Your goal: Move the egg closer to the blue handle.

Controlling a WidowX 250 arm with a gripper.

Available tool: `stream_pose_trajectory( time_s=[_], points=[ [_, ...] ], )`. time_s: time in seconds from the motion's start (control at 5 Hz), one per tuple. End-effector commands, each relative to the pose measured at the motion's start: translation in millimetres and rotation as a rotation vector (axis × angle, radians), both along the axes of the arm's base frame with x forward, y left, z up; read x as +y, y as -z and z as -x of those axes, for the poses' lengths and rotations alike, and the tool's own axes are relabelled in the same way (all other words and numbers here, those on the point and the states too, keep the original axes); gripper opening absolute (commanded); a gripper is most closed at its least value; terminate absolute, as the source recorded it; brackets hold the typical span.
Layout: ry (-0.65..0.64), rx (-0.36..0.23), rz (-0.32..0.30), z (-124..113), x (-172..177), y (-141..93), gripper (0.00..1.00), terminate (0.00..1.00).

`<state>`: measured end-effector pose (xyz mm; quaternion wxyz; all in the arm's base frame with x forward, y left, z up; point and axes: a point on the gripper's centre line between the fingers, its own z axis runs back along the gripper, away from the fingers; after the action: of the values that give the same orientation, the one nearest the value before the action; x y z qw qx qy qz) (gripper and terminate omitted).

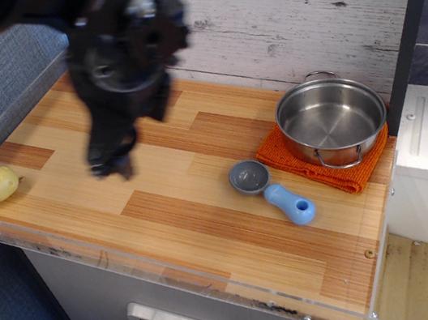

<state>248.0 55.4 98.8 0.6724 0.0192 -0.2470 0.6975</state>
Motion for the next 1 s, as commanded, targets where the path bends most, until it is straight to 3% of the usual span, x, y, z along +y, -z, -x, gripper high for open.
stream_pose_trajectory(
  time_s=[0.0, 0.4, 0.8],
  points=[
    [-0.231, 0.020, 0.024, 4, 47, 16, 1.00, 0.00],
    [-0.376, 0.055, -0.008, -4, 95, 25, 1.00, 0.00],
    [-0.483, 0.095, -0.066, 10, 135, 26, 1.00, 0.00]
  ],
)
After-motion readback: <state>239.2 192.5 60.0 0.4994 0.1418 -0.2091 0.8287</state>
